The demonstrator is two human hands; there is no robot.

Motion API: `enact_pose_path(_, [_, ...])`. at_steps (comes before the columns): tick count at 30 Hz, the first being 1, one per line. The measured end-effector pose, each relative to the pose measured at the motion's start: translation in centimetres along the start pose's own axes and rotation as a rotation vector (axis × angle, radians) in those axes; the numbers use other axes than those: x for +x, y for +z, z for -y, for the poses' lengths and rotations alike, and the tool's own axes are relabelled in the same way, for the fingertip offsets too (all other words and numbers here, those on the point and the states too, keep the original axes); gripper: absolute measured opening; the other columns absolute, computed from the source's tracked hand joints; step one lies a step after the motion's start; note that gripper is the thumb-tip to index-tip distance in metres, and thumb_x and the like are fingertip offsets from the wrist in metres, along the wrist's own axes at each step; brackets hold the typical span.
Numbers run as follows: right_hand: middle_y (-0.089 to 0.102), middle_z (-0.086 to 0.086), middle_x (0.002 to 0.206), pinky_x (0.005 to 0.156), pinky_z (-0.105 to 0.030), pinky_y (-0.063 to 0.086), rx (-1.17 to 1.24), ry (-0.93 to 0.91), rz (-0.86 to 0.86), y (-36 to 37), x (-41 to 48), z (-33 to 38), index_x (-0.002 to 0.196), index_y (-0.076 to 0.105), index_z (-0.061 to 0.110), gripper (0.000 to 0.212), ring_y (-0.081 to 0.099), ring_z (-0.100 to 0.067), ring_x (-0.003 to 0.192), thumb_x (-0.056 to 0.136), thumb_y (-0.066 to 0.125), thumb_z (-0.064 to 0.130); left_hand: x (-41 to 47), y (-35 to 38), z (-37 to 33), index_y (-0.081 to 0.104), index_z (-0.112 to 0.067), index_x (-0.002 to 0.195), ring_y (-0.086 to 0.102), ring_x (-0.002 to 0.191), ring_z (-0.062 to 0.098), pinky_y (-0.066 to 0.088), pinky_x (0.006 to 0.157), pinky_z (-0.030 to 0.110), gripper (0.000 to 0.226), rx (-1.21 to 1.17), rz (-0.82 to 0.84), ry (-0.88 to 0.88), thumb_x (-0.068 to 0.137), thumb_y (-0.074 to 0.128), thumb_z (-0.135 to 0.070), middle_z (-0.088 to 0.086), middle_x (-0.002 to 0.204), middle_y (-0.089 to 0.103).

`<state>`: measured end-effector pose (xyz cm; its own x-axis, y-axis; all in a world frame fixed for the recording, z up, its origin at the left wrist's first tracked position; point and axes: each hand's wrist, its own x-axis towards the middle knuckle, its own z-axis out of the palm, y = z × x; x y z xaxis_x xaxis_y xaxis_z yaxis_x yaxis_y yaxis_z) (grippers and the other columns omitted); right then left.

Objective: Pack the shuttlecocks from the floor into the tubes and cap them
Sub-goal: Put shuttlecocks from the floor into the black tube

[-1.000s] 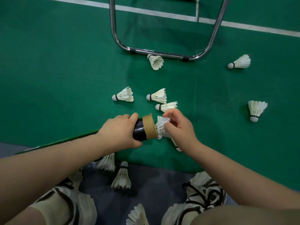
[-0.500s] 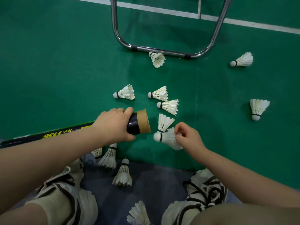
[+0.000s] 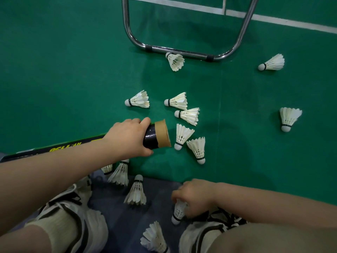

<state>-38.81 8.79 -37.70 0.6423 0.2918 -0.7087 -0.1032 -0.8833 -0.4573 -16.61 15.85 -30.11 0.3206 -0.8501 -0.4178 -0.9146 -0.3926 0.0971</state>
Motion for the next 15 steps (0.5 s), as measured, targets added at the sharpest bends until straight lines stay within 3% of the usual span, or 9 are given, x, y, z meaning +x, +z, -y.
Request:
enact_pose_path(6, [0.057, -0.01, 0.113, 0.081, -0.041, 0.045, -0.016, -0.064, 0.032, 0.91, 0.12, 0.32, 0.121, 0.044, 0.023, 0.056, 0.054, -0.031, 0.1, 0.074, 0.071, 0.035, 0.0, -0.02, -0.21, 0.029, -0.025, 0.093, 0.043, 0.077, 0.018, 0.035, 0.064, 0.03, 0.054, 0.01, -0.004, 0.006, 0.067, 0.067, -0.056, -0.004, 0.085, 0.044])
enact_pose_path(15, [0.055, -0.009, 0.114, 0.081, -0.04, 0.046, 0.117, -0.084, -0.018, 0.98, 0.38, 0.76, 0.111, 0.06, 0.023, 0.033, 0.052, -0.029, 0.102, 0.08, 0.066, 0.032, -0.08, 0.17, -0.39, 0.028, -0.026, 0.092, 0.043, 0.076, 0.018, 0.035, 0.063, 0.031, 0.055, 0.005, -0.003, 0.009, 0.067, 0.067, -0.055, -0.004, 0.084, 0.043])
